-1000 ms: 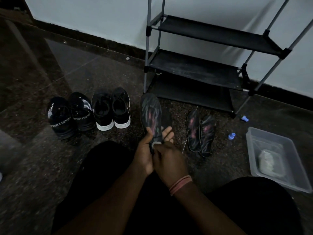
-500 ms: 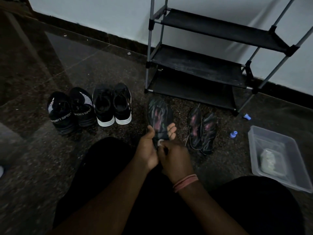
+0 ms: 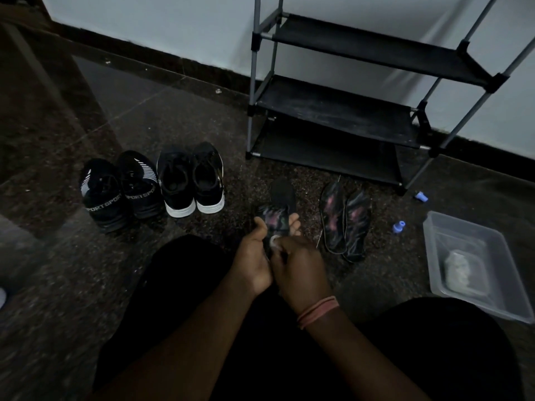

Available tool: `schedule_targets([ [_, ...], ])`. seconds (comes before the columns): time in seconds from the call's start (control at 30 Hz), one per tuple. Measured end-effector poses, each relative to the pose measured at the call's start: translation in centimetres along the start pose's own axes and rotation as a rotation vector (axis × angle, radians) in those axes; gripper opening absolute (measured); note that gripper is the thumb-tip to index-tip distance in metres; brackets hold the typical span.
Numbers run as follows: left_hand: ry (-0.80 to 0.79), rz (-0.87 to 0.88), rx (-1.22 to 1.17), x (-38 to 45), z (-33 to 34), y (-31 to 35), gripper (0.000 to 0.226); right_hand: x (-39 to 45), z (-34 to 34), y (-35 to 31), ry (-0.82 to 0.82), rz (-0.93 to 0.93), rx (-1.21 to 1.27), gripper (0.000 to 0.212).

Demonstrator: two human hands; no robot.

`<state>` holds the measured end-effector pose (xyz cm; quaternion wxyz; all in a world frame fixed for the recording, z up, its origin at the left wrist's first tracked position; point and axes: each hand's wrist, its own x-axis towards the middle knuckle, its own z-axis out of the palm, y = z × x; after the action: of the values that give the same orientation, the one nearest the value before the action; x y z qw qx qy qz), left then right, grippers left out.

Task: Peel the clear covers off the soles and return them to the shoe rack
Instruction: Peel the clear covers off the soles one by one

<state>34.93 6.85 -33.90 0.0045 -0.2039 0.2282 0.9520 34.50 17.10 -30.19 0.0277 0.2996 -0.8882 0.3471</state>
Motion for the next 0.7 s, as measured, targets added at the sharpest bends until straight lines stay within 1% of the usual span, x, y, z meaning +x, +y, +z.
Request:
schedule_targets([
  [0.07,0.014,0.028,-0.055,0.1,-0.2,0.4,0.071,-1.0,-0.4,-0.8,-0.080,-0.059,0.093,0.018],
  [0.1,0.009,0.027,-0.061,0.0,0.0,0.5,0.071,-0.9,-0.6,-0.5,-0.076,-0.066,0.090,0.019],
  [0.13,0.000,0.014,-0.047,0.0,0.3,0.3,0.071,-0.3,-0.7,0.4,-0.037,-0.047,0.060,0.020],
  [0.2,-0.012,-0.026,-0.012,-0.2,0.6,-0.4,0.069,1.4,-0.9,2.2,0.079,0.051,-0.033,0.018],
  [0.23,-0.007,-0.037,-0.012,-0.2,0.6,-0.7,0.068,1.7,-1.1,2.5,0.097,0.086,-0.079,0.016],
  [0.3,0.017,-0.028,-0.025,-0.2,0.1,-0.5,0.068,1.1,-0.6,1.6,0.027,0.032,-0.104,0.014],
  [0.37,0.043,0.007,-0.049,0.1,-0.4,0.0,0.069,-0.6,-0.2,-0.1,-0.100,-0.061,-0.023,0.015],
  [0.4,0.041,0.013,-0.067,0.2,-0.4,0.2,0.069,-0.9,-0.2,-0.3,-0.122,-0.079,0.015,0.015],
  [0.47,0.045,-0.006,-0.054,0.5,-0.1,-0.1,0.068,0.3,-0.1,0.9,-0.074,0.002,0.051,0.016],
  [0.53,0.042,-0.028,-0.031,0.6,0.1,-0.6,0.066,1.4,-0.4,2.2,0.028,0.080,-0.002,0.014],
  [0.57,0.041,-0.027,-0.029,0.6,0.1,-0.6,0.066,1.4,-0.3,2.0,0.041,0.084,-0.036,0.014],
  [0.6,0.043,-0.020,-0.035,0.6,0.0,-0.5,0.067,1.1,0.0,1.2,0.013,0.058,-0.036,0.014],
  [0.67,0.052,0.008,-0.077,0.6,-0.1,-0.1,0.070,-0.5,0.3,-0.5,-0.066,-0.022,0.043,0.014],
  [0.7,0.053,0.016,-0.100,0.7,-0.2,0.1,0.070,-0.8,0.2,-0.7,-0.072,-0.043,0.076,0.013],
])
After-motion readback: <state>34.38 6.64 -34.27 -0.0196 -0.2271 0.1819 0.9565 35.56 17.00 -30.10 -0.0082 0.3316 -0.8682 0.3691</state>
